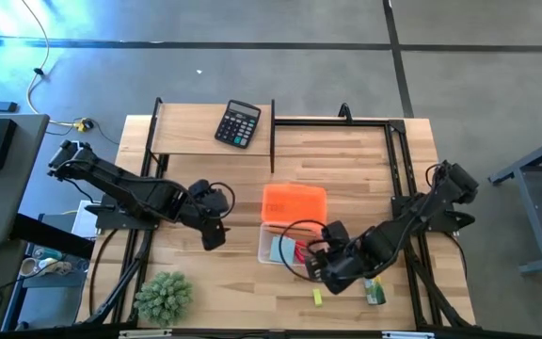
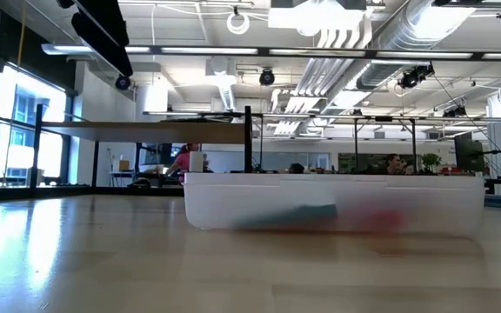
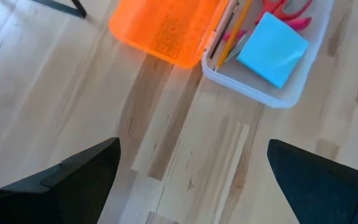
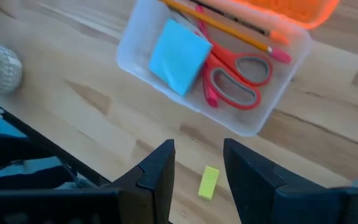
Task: Pack school essentials
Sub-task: Put the eraser into the supply box
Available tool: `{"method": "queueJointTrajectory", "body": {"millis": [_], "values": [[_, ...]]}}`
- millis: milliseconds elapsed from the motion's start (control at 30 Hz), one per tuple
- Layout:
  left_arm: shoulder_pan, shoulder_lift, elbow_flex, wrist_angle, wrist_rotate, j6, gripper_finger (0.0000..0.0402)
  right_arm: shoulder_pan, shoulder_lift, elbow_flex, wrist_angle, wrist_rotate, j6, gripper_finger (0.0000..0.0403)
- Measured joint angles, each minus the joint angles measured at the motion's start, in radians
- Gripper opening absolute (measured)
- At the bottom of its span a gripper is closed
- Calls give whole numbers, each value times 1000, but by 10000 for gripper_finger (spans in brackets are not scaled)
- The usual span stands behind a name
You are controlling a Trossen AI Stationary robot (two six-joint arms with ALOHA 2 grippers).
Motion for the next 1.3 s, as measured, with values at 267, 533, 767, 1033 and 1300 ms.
{"method": "queueJointTrajectory", "body": {"millis": [267,533,767,1033,1300], "values": [[-10,1,-4,-18,-12,-105,397,46,41,0,-16,4,98,129],[-121,2,-65,-24,-34,-285,397,59,90,0,18,6,130,129],[-218,2,-80,-29,-52,-415,397,59,144,0,150,5,122,129],[-295,2,-80,-39,-97,-488,397,64,217,0,252,-100,147,129],[-331,2,-80,-39,-104,-512,397,96,262,0,261,-154,215,129]]}}
